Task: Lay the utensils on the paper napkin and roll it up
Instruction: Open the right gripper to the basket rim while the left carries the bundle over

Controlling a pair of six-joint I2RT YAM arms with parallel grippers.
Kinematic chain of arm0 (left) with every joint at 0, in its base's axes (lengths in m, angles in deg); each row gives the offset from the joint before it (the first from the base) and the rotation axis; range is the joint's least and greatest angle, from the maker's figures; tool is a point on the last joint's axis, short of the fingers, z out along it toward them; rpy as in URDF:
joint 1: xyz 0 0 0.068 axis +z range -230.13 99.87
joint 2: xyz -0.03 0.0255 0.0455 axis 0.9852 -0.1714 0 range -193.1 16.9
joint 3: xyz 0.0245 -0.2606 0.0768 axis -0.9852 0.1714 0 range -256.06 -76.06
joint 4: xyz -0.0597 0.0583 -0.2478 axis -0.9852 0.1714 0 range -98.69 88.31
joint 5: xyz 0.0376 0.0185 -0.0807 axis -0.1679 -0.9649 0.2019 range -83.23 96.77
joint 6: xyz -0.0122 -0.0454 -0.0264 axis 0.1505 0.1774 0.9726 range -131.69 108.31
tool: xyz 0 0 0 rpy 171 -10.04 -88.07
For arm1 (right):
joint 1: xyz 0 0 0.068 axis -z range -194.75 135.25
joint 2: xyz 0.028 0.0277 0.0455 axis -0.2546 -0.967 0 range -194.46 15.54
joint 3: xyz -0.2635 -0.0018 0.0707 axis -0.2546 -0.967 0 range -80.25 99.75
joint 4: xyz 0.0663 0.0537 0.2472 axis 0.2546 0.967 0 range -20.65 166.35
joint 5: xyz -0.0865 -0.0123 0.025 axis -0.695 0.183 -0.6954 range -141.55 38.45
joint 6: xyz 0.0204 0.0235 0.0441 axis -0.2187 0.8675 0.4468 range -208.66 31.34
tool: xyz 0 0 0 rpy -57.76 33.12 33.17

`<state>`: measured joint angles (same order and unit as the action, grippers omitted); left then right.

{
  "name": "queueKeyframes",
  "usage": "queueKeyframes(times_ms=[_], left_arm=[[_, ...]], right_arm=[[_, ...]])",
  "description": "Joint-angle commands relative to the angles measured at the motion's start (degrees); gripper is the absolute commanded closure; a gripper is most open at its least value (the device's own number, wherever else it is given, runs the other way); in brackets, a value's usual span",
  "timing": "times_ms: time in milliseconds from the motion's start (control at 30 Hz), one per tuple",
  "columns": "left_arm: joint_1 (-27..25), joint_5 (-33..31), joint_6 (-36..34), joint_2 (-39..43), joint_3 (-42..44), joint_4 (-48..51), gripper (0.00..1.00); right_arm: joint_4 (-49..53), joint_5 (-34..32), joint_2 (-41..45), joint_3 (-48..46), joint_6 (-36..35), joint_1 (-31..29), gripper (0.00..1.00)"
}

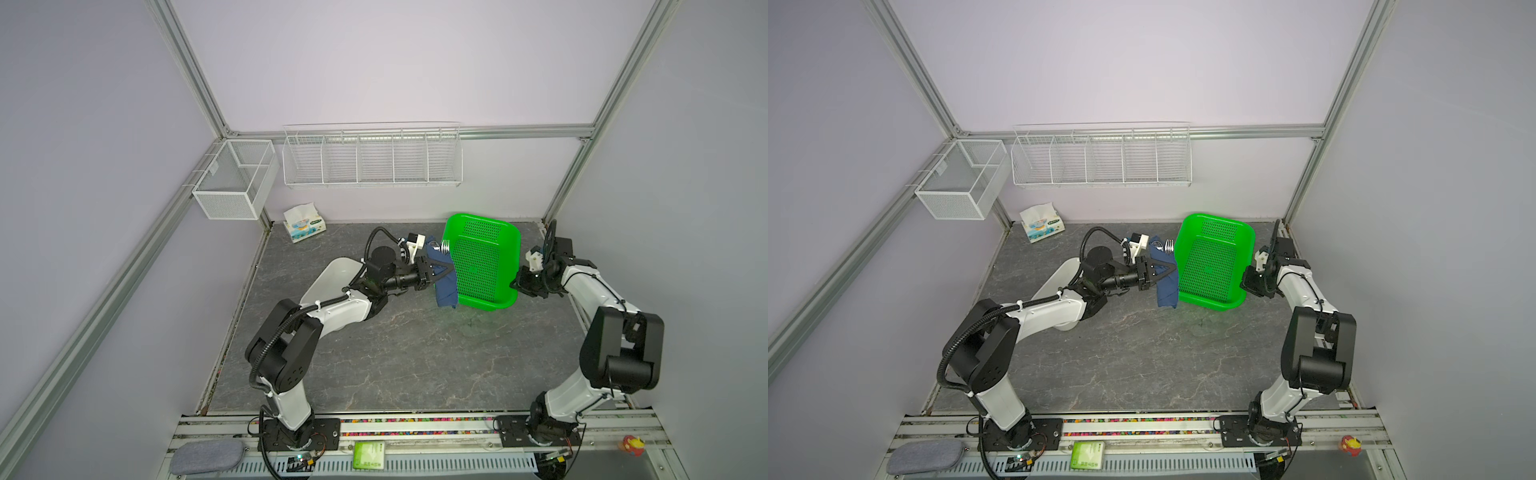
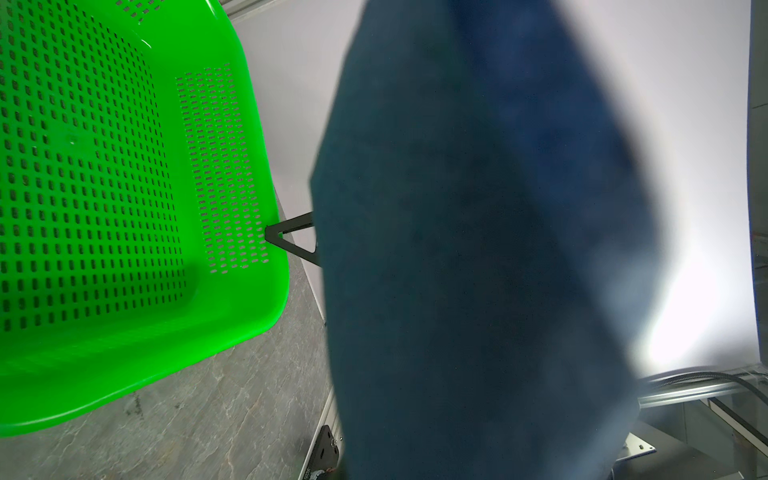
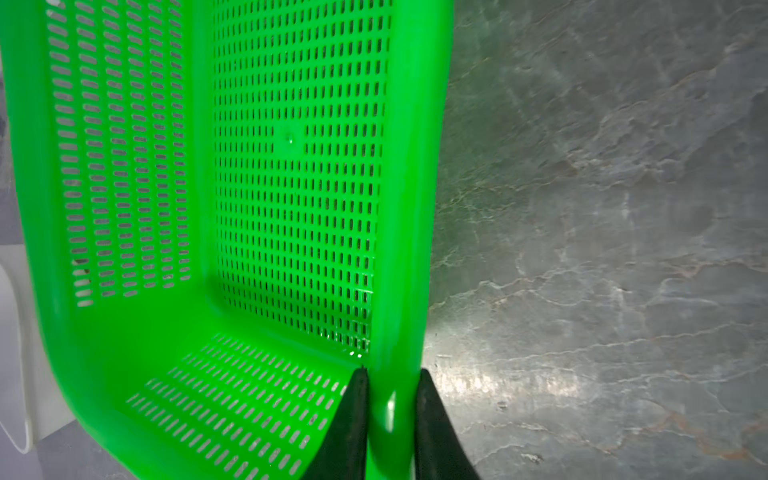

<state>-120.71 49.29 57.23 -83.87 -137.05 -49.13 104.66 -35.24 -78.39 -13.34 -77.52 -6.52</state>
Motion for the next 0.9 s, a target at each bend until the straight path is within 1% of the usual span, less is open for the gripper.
queueKeyframes(times_ms=[0, 67, 267, 333, 433, 467, 700, 867], left_arm=[[-0.31, 1.24, 0.51, -1.00, -1.81, -3.03, 1.00], [-0.30, 1.50, 0.30, -1.33, -1.94, -2.66, 1.00], [-0.29, 1.89, -1.60, -2.78, -3.22, 0.99, 1.00], [-0.29, 1.41, -3.71, -3.58, -4.10, 4.86, 1.00], [-0.29, -1.46, -11.00, -5.12, -6.20, 15.41, 1.00], [-0.38, -1.80, -12.12, -5.83, -6.77, 16.79, 1.00], [-0.51, -5.57, -11.63, -12.89, -9.79, 20.43, 1.00], [-0.99, -8.08, -11.71, -16.17, -10.81, 22.49, 1.00]], right_arm=[[1.22, -1.36, 1.70, -2.86, -1.58, -3.10, 0.90], [1.48, -1.74, 2.41, -4.06, -1.62, -5.11, 0.91], [2.08, 0.40, 5.99, -7.88, -1.77, -11.01, 0.92], [1.96, 1.12, 7.70, -9.18, -1.34, -13.19, 0.92], [1.09, 2.33, 9.86, -11.04, 0.05, -16.17, 0.91], [0.99, 2.26, 10.38, -11.49, 0.66, -17.00, 0.91], [-0.64, 0.57, 11.28, -13.99, 5.43, -23.93, 0.91], [-0.59, -0.82, 10.64, -14.01, 8.61, -26.29, 0.91]])
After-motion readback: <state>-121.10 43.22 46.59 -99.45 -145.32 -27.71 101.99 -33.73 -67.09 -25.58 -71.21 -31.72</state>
